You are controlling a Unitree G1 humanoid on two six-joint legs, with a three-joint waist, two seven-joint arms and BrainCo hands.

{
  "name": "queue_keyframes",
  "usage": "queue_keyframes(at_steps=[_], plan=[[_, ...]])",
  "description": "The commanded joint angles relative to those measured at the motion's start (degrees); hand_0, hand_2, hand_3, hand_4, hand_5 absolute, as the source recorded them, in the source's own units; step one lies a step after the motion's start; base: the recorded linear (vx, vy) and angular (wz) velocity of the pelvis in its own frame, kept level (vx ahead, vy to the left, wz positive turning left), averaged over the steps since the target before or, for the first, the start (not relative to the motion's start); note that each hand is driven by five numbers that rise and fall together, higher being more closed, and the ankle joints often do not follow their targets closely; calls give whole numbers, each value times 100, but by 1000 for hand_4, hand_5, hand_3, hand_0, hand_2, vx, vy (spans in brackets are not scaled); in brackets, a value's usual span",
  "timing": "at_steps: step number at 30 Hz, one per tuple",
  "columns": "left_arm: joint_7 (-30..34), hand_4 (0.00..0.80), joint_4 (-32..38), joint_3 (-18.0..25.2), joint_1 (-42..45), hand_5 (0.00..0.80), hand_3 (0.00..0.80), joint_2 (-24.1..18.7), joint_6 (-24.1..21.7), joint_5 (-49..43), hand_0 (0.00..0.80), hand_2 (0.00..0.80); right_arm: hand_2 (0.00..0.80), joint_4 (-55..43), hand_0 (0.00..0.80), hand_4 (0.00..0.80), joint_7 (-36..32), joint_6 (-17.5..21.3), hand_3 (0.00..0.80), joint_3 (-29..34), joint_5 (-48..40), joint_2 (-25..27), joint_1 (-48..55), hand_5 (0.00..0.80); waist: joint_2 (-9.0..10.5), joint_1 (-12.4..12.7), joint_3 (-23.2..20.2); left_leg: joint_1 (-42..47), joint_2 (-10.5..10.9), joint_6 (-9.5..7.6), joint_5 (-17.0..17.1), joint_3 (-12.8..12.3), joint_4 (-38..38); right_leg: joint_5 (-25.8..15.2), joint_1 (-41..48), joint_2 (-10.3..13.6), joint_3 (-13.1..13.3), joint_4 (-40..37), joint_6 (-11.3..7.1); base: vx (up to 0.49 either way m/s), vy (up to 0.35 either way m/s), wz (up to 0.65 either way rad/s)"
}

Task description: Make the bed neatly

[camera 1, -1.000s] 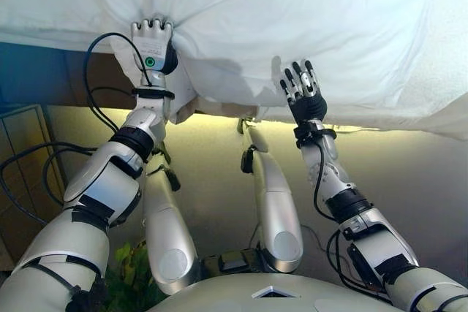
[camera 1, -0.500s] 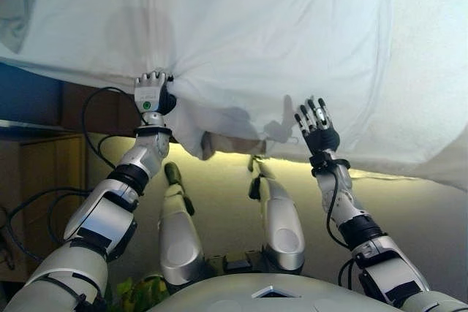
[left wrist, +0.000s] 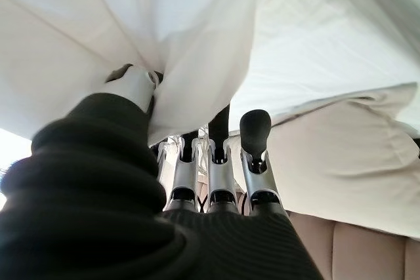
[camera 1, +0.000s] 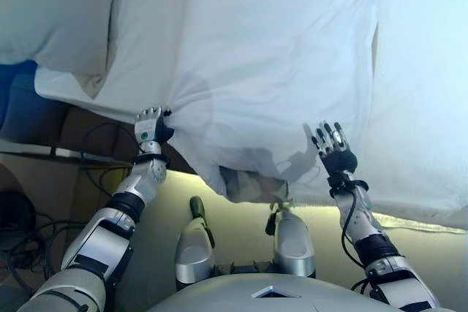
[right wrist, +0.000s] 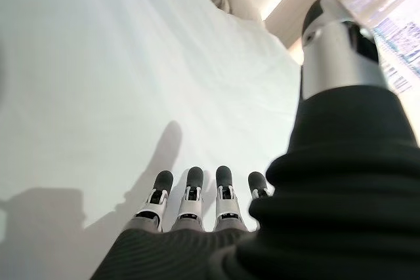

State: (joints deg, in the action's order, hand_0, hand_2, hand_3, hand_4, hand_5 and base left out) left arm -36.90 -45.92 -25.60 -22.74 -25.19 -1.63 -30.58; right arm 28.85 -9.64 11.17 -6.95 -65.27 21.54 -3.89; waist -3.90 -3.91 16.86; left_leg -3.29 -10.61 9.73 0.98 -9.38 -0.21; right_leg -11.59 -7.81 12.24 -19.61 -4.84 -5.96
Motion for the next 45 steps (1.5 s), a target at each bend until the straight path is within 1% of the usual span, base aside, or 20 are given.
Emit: queue_keyframes(at_steps=[1, 3, 5, 7, 10, 12, 15, 18, 22, 26, 27, 28, 34, 37, 39, 42, 45], plan=[[-98, 800, -730, 1152, 920, 800, 800, -1164, 517, 564, 800, 800, 0, 66, 0, 0, -130, -206, 0, 330, 386, 118, 438, 0, 117, 384, -918, -365, -65, -155, 450, 17, -4, 820, 358, 786, 50, 772, -797, 199, 100, 1], [-17, 800, -747, 1394, 1148, 800, 800, -1132, 419, 841, 800, 800, 0, 57, 0, 0, -102, -266, 0, 414, 476, 71, 548, 0, 106, 430, -1043, -244, -54, -149, 450, 41, -83, 835, 498, 775, 9, 721, -803, 192, 70, 1], [123, 800, -819, 1761, 1422, 800, 800, -1091, 264, 1116, 800, 800, 0, 88, 0, 0, -60, -270, 0, 481, 623, -56, 719, 0, 110, 523, -1213, -104, -54, -137, 458, 96, -192, 865, 689, 756, -65, 670, -807, 188, 56, 7], [196, 800, -889, 1967, 1537, 800, 800, -1049, 177, 1218, 800, 800, 0, 101, 0, 0, -14, -284, 0, 522, 694, -108, 789, 0, 121, 568, -1277, -52, -57, -121, 463, 135, -225, 891, 778, 750, -107, 660, -808, 120, 59, 16], [334, 800, -1043, 2157, 1658, 800, 800, -1036, 105, 1263, 800, 800, 0, 193, 0, 0, 9, -342, 0, 619, 762, -113, 830, 0, 121, 626, -1351, -23, -49, -117, 456, 209, -214, 913, 860, 767, -162, 673, -810, 99, 91, 18], [392, 800, -1109, 2249, 1785, 800, 800, -1028, 136, 1249, 800, 800, 0, 184, 0, 0, 18, -421, 0, 674, 785, -79, 854, 0, 122, 661, -1377, 20, -52, -109, 437, 247, -192, 921, 936, 774, -194, 666, -817, 92, 81, 28], [457, 800, -1367, 2492, 2008, 800, 800, -1069, 227, 1563, 800, 800, 0, 92, 0, 0, 16, -631, 0, 752, 901, -26, 876, 0, 124, 679, -1403, 137, -76, -88, 389, 227, -172, 938, 1028, 780, -190, 652, -824, 80, 74, 21], [481, 800, -1543, 2727, 2152, 800, 800, -1069, 122, 1540, 800, 800, 0, 36, 0, 0, 21, -696, 0, 719, 944, -32, 891, 0, 139, 675, -1435, 159, -81, -93, 356, 216, -133, 927, 1014, 795, -178, 655, -820, 51, 33, 9], [529, 800, -1507, 2854, 2282, 800, 800, -1035, -110, 1452, 800, 800, 0, -7, 0, 0, 19, -678, 0, 673, 992, -132, 995, 0, 159, 695, -1476, 208, -90, -98, 344, 224, -165, 935, 1029, 786, -160, 658, -837, 34, -20, 2], [549, 800, -1271, 2813, 2271, 800, 800, -1020, -462, 1272, 800, 800, 0, -34, 0, 0, 18, -602, 0, 644, 932, -181, 1049, 0, 181, 716, -1464, 207, -109, -98, 346, 239, -173, 931, 1029, 759, -160, 657, -832, 6, -53, 0], [532, 643, -1194, 2778, 2247, 643, 643, -1000, -569, 1245, 643, 643, 0, -42, 0, 0, 33, -590, 0, 639, 918, -191, 1053, 0, 185, 716, -1456, 198, -117, -96, 346, 247, -164, 929, 1018, 753, -151, 666, -831, 3, -58, 0], [516, 0, -1133, 2746, 2227, 0, 0, -981, -630, 1230, 0, 0, 0, -50, 0, 0, 44, -582, 0, 635, 897, -196, 1057, 0, 189, 716, -1443, 191, -125, -95, 346, 250, -156, 927, 1008, 753, -143, 674, -831, 0, -65, 0], [141, 0, -580, 2296, 1981, 0, 0, -794, -1234, 780, 0, 0, 0, -108, 0, 0, 134, -505, 0, 564, 731, -198, 1036, 0, 215, 677, -1300, 48, -157, -104, 320, 258, -40, 909, 854, 740, -51, 739, -833, -31, -70, 0], [-24, 0, -108, 2053, 1848, 0, 0, -716, -1537, 490, 0, 0, 0, -136, 0, 0, 162, -438, 0, 514, 613, -231, 1032, 0, 264, 659, -1191, -51, -167, -118, 265, 282, 72, 889, 741, 722, 18, 774, -834, -58, -105, 0], [-95, 0, 302, 1830, 1746, 0, 0, -666, -1629, 314, 0, 0, 0, -168, 0, 0, 190, -388, 0, 469, 557, -272, 1041, 0, 302, 633, -1096, -117, -172, -129, 223, 308, 166, 873, 671, 706, 72, 797, -831, -53, -110, -1], [-96, 0, 740, 1510, 1589, 0, 0, -595, -1695, 185, 0, 0, 0, -154, 0, 0, 181, -283, 0, 418, 423, -297, 1029, 0, 366, 603, -936, -223, -188, -135, 163, 345, 311, 856, 562, 703, 136, 862, -832, -70, -105, -2], [-37, 0, 900, 1165, 1398, 0, 0, -529, -1688, 113, 0, 0, 0, -174, 0, 0, 163, -195, 0, 358, 302, -298, 960, 0, 428, 569, -764, -356, -203, -133, 127, 380, 457, 844, 459, 697, 189, 923, -831, -95, -104, -4]])
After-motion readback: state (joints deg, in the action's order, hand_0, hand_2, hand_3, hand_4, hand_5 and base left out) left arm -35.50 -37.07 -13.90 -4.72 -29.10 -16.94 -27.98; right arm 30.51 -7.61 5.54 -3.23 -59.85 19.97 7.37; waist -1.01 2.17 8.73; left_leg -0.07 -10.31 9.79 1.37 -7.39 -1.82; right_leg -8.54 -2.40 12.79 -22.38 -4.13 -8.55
